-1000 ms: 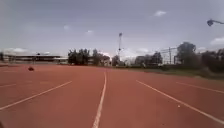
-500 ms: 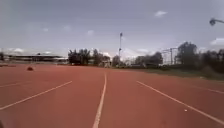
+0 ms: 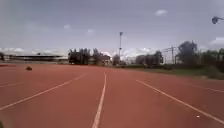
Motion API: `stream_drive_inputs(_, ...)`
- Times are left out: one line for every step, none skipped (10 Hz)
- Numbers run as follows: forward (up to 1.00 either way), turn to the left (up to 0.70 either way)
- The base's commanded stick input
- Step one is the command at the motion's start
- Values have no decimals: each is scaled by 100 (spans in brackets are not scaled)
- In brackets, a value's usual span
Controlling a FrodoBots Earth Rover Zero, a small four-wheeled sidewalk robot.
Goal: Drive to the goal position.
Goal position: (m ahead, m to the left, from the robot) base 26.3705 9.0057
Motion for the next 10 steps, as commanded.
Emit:
stream_drive_inputs(45, 0)
stream_drive_inputs(45, 0)
stream_drive_inputs(45, 0)
stream_drive_inputs(45, 0)
stream_drive_inputs(45, 0)
stream_drive_inputs(45, 0)
stream_drive_inputs(45, 0)
stream_drive_inputs(45, 0)
stream_drive_inputs(45, 0)
stream_drive_inputs(45, 0)
